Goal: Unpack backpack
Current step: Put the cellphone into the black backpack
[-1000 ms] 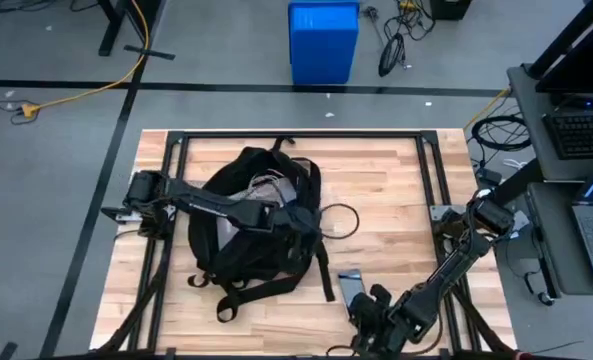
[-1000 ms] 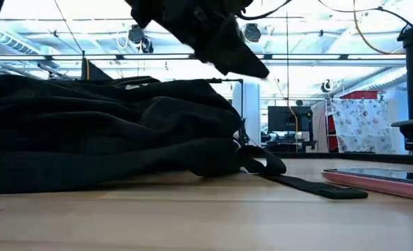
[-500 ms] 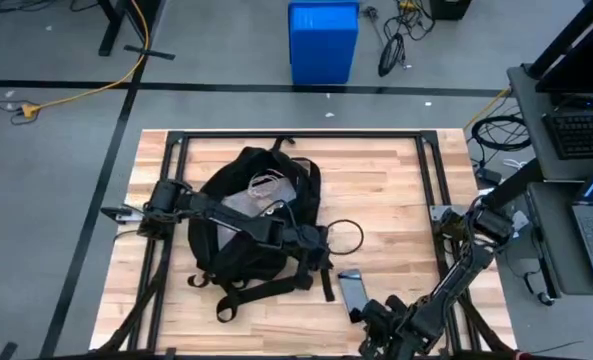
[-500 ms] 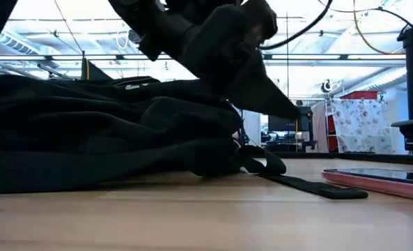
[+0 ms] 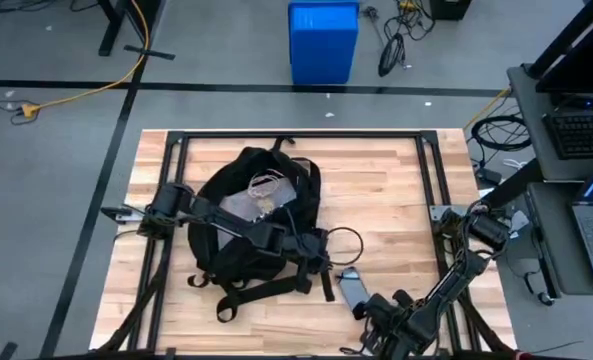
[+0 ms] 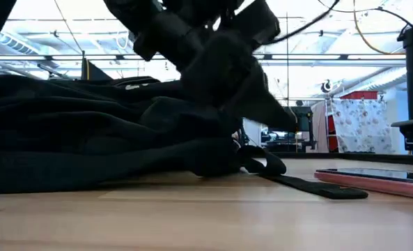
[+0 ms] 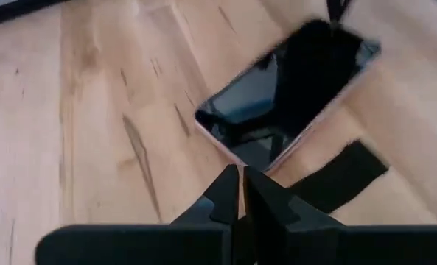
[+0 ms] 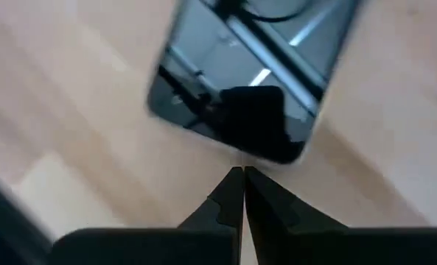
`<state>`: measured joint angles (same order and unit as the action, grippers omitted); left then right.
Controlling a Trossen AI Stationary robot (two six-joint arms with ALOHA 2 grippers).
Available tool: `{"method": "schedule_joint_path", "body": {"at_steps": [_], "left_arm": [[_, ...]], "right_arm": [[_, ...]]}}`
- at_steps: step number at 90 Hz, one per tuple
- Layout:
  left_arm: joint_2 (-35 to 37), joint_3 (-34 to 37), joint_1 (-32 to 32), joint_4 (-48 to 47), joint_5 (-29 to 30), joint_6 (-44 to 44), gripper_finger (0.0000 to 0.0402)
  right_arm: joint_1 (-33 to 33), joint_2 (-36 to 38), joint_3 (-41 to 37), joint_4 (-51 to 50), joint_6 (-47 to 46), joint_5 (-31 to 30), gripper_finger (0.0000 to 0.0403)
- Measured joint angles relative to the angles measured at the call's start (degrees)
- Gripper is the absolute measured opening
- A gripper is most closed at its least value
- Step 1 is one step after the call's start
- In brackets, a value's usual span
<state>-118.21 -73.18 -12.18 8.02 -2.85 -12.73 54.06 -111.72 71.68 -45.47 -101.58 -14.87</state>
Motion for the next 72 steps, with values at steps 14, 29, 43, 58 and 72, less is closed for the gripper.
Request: {"method": "schedule_joint_path", "body": {"at_steps": [14,29,43,58,72], "left_arm": [[-2.5,0.0,0.0,4.7,1.4,-0.2,0.001],[-5.1,0.0,0.0,6.1,5.5,-1.7,0.001],[-5.6,0.0,0.0,3.2,7.2,-5.3,0.001],[-5.6,0.0,-0.8,3.9,7.3,-10.0,0.001],[-5.6,0.0,-1.9,4.1,7.4,-17.7,0.001]], "right_arm": [[0.0,0.0,0.0,-6.6,-3.0,0.3,0.0],[-0.1,0.0,0.0,-8.1,-4.0,0.2,0.0],[0.5,0.1,-0.1,-2.1,-1.2,0.2,0.0],[0.8,0.2,0.0,2.0,1.3,0.2,0.0],[0.2,0.2,0.0,-0.3,3.2,0.0,0.0]]}}
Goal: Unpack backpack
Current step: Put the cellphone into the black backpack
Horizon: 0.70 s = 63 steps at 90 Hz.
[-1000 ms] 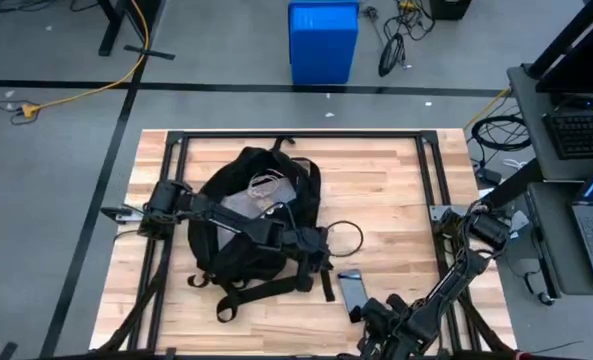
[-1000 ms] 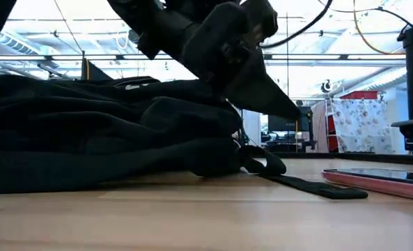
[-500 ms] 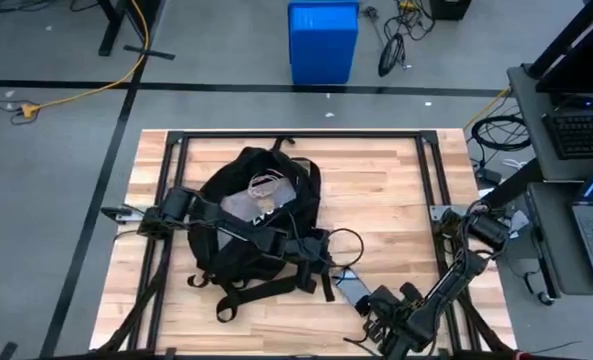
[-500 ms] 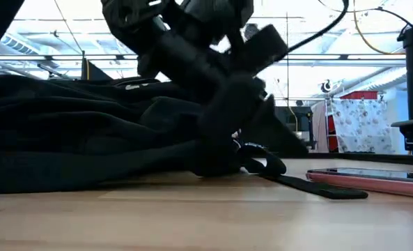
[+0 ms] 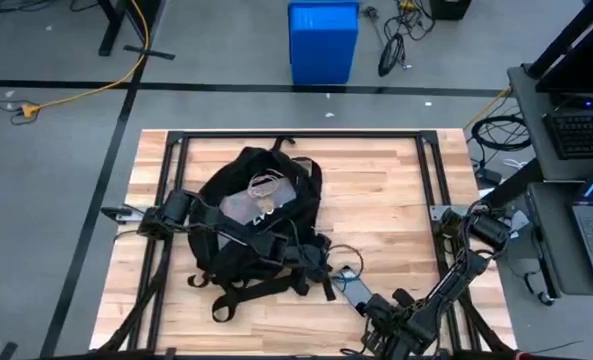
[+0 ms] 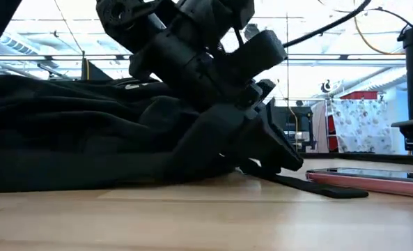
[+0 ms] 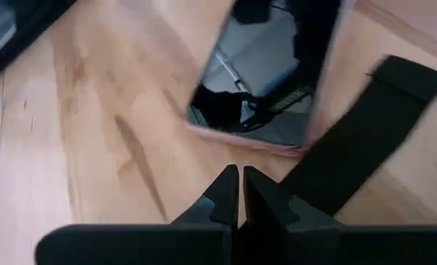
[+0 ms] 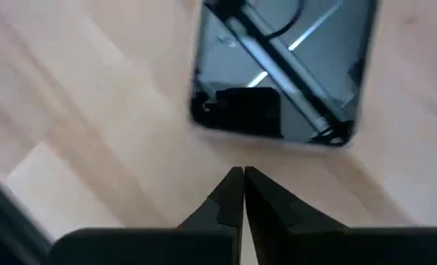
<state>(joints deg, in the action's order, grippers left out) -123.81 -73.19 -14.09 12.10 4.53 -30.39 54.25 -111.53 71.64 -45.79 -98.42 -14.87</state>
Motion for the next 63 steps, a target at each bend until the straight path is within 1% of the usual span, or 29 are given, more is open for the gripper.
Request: {"method": "schedule_joint_path", "body": {"at_steps": [8,29,48,63], "left_arm": [[0.0,0.0,-0.4,0.0,0.0,-1.9,0.001],[0.0,0.0,-0.1,0.4,0.0,-2.5,0.001],[0.0,0.0,-0.1,0.5,0.0,-9.1,0.001],[0.1,0.0,-0.1,-0.5,0.1,-9.3,0.001]], "right_arm": [[-0.7,0.0,0.0,-1.0,1.5,0.0,0.0],[-2.6,0.0,0.0,-1.3,5.5,0.0,0.0],[-4.4,0.1,0.0,-2.8,8.9,0.1,0.0],[-4.7,0.1,0.0,-5.4,9.4,0.1,0.0]]}}
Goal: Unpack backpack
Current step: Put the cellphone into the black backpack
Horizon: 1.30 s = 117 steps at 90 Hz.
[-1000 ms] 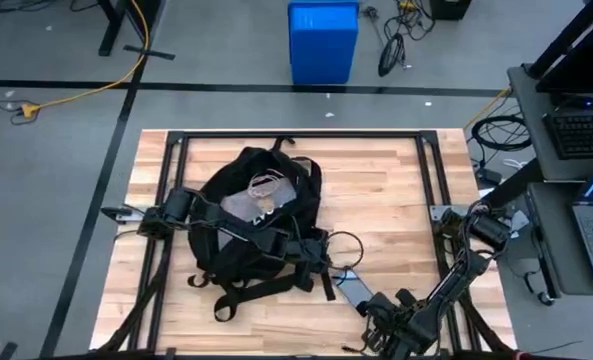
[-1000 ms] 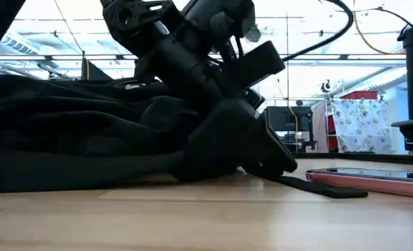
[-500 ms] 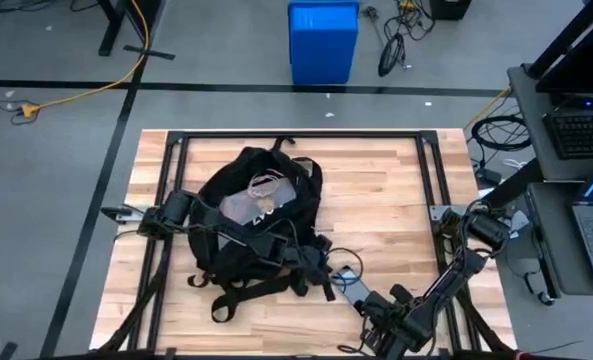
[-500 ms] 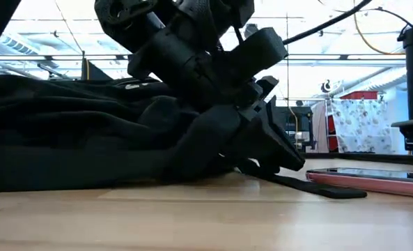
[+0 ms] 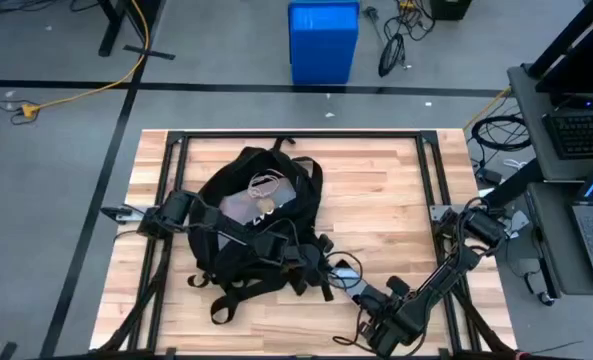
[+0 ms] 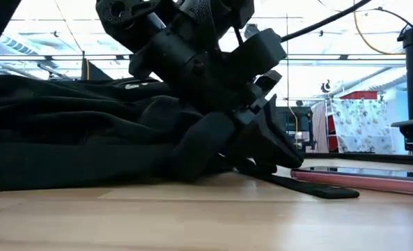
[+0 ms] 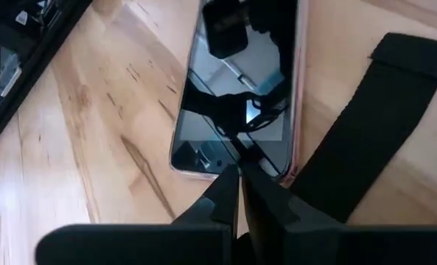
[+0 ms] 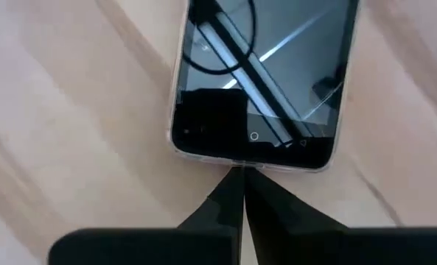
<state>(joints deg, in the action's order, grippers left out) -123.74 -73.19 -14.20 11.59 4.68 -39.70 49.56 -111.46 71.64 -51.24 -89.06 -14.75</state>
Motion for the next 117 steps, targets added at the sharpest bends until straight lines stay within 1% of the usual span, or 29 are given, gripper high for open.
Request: {"method": "schedule_joint_path", "body": {"at_steps": [10,20,43,60,70,80,101,108,117], "left_arm": [[0.0,0.0,-0.1,-0.5,2.8,-0.1,0.001],[0.0,0.0,0.1,-1.3,2.8,-0.2,0.001],[0.1,-0.1,-0.2,-2.4,2.7,-3.5,0.001],[0.1,-0.1,-0.2,-1.7,-1.2,-7.2,0.001],[0.1,0.0,-0.2,-0.8,-1.7,-7.7,0.001],[0.0,0.0,-0.1,-0.8,-4.3,-7.7,0.001],[0.0,0.0,-0.2,-1.8,-4.9,-8.4,0.001],[0.0,0.0,-0.2,-2.0,-5.0,-9.1,0.001],[0.0,0.0,-0.2,-2.1,-5.1,-9.1,0.001]], "right_arm": [[0.3,0.0,0.0,-0.6,0.2,-0.2,0.0],[0.9,0.0,0.0,-1.9,0.2,-0.3,0.0],[2.4,0.0,0.0,-4.1,0.2,-0.3,0.0],[2.3,0.0,0.0,-4.0,1.0,-0.4,0.0],[2.3,0.0,0.0,-4.0,1.3,-0.5,0.0],[2.3,0.0,0.0,-3.5,1.9,-0.5,0.0],[2.3,0.1,0.0,-2.0,4.7,-0.6,0.0],[3.1,0.2,0.0,-3.3,4.6,-2.4,0.0],[4.7,0.2,0.0,-2.3,4.5,-5.2,0.0]]}}
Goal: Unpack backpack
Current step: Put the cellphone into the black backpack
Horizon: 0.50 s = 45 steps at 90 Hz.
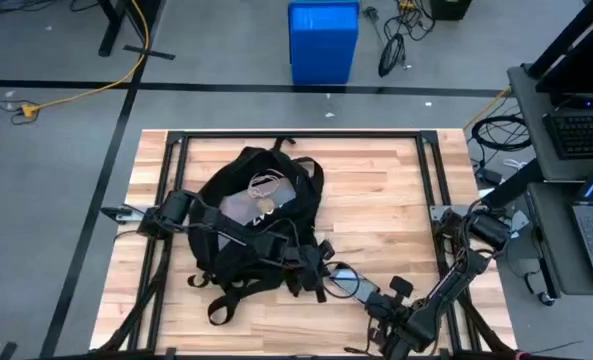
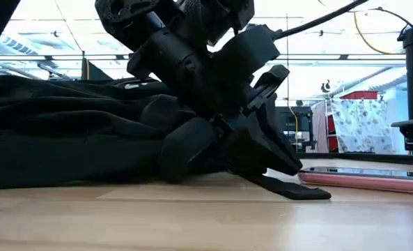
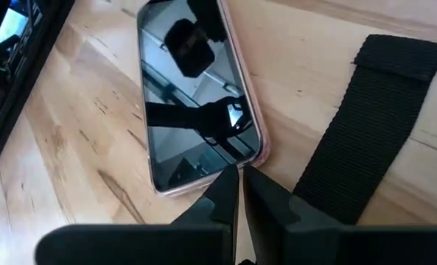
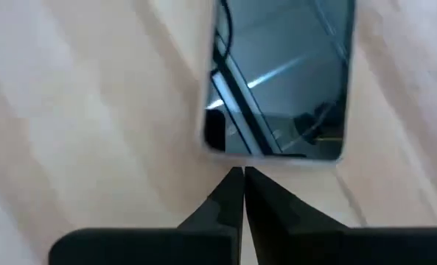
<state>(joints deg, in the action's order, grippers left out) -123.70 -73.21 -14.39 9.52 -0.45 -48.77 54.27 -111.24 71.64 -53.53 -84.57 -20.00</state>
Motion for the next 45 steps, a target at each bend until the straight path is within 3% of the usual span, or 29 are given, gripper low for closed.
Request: {"method": "schedule_joint_path", "body": {"at_steps": [19,36,45], "left_arm": [[0.0,0.0,0.0,-0.2,0.1,1.0,0.001],[-0.1,0.2,0.0,-0.4,3.6,11.7,0.001],[-0.1,0.1,-0.3,-0.6,4.5,8.2,0.001]], "right_arm": [[2.1,0.0,0.0,2.3,-7.2,0.6,0.0],[2.1,0.0,0.0,2.0,-13.5,0.8,0.0],[2.0,0.0,0.0,2.0,-13.5,0.8,0.0]]}}
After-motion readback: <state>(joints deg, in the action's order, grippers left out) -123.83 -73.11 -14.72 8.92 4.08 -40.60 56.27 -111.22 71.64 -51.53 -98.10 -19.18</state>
